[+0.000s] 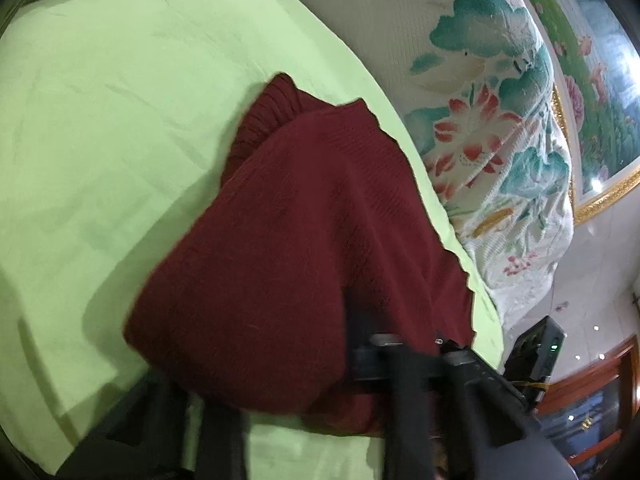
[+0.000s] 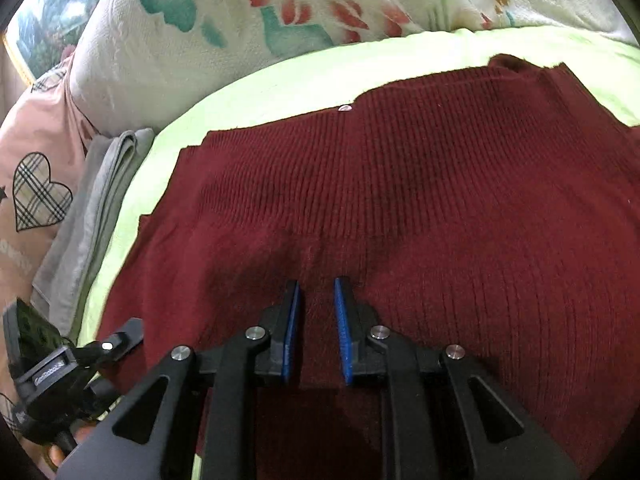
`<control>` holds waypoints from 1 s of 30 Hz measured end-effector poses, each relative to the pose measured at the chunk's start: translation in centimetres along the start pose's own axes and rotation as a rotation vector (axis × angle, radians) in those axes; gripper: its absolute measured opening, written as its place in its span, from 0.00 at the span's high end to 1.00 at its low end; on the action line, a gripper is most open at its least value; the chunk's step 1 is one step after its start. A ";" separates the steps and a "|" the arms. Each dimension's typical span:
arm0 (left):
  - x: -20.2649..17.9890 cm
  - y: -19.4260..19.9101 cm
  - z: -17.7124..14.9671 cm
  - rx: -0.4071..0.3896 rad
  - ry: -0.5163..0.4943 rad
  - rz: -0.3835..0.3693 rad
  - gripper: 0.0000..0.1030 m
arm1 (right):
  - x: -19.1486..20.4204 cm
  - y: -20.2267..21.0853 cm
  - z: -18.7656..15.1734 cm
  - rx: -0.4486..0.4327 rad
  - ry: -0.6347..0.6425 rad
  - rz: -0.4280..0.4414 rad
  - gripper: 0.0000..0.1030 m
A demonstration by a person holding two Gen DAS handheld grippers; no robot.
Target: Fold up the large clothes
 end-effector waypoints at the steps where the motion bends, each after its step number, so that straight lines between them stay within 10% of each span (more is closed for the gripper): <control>1: -0.6 0.2 0.2 -0.009 -0.012 -0.011 0.83 | -0.1 0.0 0.0 0.001 -0.007 0.010 0.83; 8: -10.5 1.4 -0.3 -0.032 -0.253 -0.119 0.85 | -1.1 0.0 0.1 0.021 -0.098 0.136 0.84; 12: -16.3 0.3 -2.4 0.008 -0.381 -0.169 0.85 | -3.0 1.0 0.5 0.076 -0.310 0.394 0.83; 17: -22.0 -4.0 -8.0 0.128 -0.551 -0.212 0.85 | -10.6 7.4 2.1 -0.104 -0.525 0.477 0.79; 21: -21.3 -9.4 -13.0 0.220 -0.664 -0.080 0.85 | -14.7 9.9 2.2 -0.160 -0.628 0.528 0.46; 30: -21.6 -9.7 -15.5 0.168 -0.814 0.025 0.84 | -13.9 9.3 3.3 -0.064 -0.519 0.480 0.31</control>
Point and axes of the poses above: each gripper's, at about its wrist camera, not at the fingertips, and y roughly against the way its jaws point, x to its left, z to its top, the point moved 9 cm from there along -y, roughly the way its jaws point, and after that the axes turned 3 degrees about -z, right-handed, at the moved point
